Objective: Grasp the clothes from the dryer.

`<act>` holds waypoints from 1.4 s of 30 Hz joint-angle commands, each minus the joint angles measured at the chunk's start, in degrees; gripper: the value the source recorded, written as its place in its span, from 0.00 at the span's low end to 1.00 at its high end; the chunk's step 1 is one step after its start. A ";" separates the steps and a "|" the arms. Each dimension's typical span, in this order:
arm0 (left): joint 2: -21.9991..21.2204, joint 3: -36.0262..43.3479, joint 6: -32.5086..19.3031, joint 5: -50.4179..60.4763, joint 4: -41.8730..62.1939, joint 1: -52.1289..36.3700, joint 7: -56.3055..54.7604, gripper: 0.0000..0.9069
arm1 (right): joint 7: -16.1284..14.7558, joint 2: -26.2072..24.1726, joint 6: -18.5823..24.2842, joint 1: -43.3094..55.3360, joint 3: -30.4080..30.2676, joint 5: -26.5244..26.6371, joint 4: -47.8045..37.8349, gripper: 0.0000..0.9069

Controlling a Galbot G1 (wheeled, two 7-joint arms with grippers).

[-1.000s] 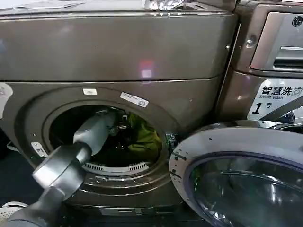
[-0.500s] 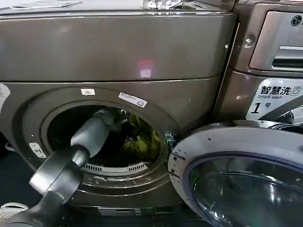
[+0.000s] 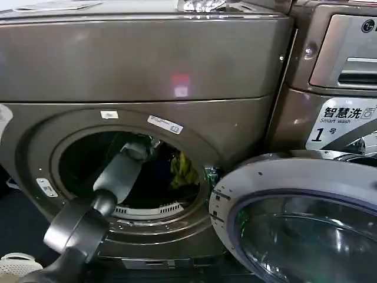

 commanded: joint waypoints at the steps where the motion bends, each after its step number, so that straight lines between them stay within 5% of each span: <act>1: -1.15 -6.62 -2.77 -11.45 -2.07 1.27 -23.32 0.00 | -0.11 -0.25 0.05 0.28 -0.56 -0.01 -0.14 1.00; 13: -2.20 -10.82 -5.21 -22.50 -12.19 6.73 -36.15 0.00 | -0.14 -0.92 0.13 0.76 -1.06 -0.09 -0.89 1.00; 27: -3.68 -15.64 -12.63 -13.25 -22.27 14.29 -48.61 0.00 | 1.73 -1.28 0.02 0.60 -1.02 -4.15 -2.19 1.00; 42: -4.65 -17.27 -13.02 -11.39 -23.93 15.16 -50.86 0.00 | 2.07 -1.60 0.49 -0.11 0.38 -2.69 -2.46 1.00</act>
